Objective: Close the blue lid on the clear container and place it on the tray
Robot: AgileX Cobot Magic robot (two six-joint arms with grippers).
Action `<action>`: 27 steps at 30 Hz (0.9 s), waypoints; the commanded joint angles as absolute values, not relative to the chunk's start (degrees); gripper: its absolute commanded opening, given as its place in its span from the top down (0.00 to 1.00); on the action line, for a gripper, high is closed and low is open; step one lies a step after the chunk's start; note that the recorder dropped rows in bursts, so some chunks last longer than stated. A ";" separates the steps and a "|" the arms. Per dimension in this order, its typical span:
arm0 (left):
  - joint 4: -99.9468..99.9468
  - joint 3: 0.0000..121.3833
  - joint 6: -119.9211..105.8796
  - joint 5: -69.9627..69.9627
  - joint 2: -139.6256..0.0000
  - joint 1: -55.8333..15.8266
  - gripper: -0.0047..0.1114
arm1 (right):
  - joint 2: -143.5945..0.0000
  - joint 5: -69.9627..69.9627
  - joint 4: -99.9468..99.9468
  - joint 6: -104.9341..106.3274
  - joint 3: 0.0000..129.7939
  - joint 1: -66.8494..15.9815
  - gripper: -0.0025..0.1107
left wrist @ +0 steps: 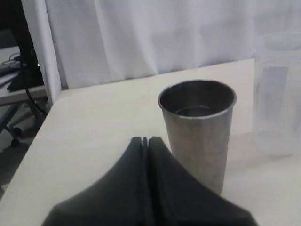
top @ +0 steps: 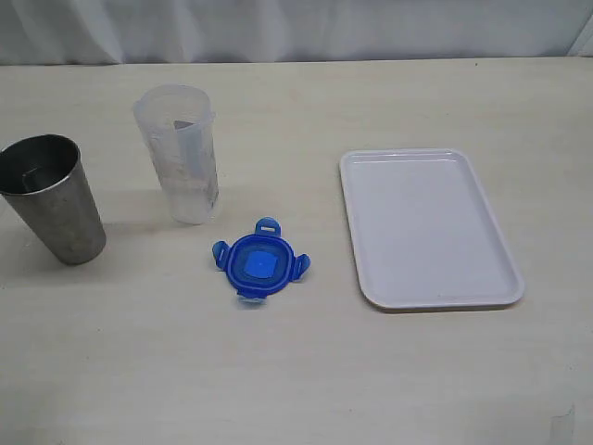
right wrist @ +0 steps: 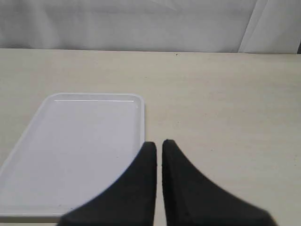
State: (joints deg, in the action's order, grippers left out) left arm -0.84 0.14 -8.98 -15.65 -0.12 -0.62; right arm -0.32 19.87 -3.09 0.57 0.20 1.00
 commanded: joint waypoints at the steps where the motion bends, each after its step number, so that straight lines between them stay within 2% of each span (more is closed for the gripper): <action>1: -3.15 0.00 -8.96 -7.23 0.00 -0.73 0.96 | 0.00 19.81 -3.20 0.92 0.00 1.19 0.94; 10: -0.61 0.00 -7.41 10.97 0.00 -0.73 0.96 | 0.00 19.81 -3.20 0.92 0.00 1.19 0.94; 16: -0.45 0.00 11.06 26.29 0.00 -0.73 0.96 | 0.00 19.81 -3.20 0.92 0.00 1.19 0.94; 20: -2.53 0.41 11.88 31.34 -1.69 -0.73 0.94 | 0.00 19.81 -3.20 0.92 0.00 1.19 0.94; 23: -2.81 2.79 12.17 33.19 -4.62 -0.73 0.82 | 0.00 19.81 -3.20 0.92 0.00 1.19 0.94; 25: -4.25 4.51 12.17 33.08 -7.16 -0.73 0.68 | 0.00 19.81 -3.20 0.92 0.00 1.19 0.94; 27: -5.40 5.53 12.17 33.88 -9.86 -0.73 0.46 | 0.00 19.81 -3.20 0.92 0.00 1.19 0.94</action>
